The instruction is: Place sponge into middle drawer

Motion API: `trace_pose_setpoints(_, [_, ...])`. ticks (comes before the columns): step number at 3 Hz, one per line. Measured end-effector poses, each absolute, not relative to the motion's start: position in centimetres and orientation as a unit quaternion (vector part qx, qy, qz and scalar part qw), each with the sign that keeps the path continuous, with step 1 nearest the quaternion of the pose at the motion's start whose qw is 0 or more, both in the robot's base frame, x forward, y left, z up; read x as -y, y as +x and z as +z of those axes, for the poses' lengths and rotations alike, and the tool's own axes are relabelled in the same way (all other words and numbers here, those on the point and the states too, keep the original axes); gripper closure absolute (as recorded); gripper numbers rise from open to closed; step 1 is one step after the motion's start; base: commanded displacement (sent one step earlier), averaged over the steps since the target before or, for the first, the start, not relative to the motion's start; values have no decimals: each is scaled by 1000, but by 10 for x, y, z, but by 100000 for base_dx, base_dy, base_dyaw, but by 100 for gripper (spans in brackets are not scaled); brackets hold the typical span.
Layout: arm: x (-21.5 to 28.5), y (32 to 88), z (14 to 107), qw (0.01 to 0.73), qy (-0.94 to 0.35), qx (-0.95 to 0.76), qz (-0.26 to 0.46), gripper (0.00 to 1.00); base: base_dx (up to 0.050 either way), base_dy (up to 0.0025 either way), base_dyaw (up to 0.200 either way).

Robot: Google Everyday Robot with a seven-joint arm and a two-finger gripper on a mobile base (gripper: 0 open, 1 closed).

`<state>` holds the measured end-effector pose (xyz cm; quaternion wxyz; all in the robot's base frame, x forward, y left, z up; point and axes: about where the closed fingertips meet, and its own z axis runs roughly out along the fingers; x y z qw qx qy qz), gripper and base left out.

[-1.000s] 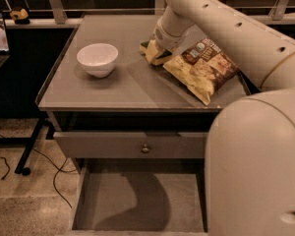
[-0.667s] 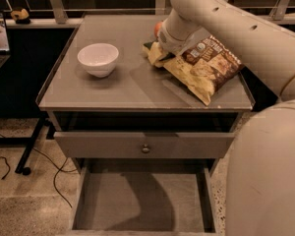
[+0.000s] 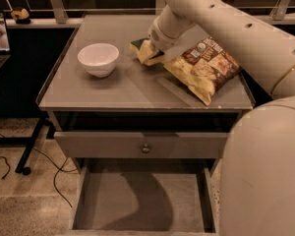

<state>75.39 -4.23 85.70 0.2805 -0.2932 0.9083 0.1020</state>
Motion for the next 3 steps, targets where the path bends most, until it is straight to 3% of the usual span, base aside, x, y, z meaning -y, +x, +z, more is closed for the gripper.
trace_pose_setpoints(1, [17, 766, 881, 285, -341, -888, 119, 100, 0, 0, 0])
trace_pose_setpoints(3, [31, 761, 909, 299, -326, -889, 118, 100, 0, 0, 0])
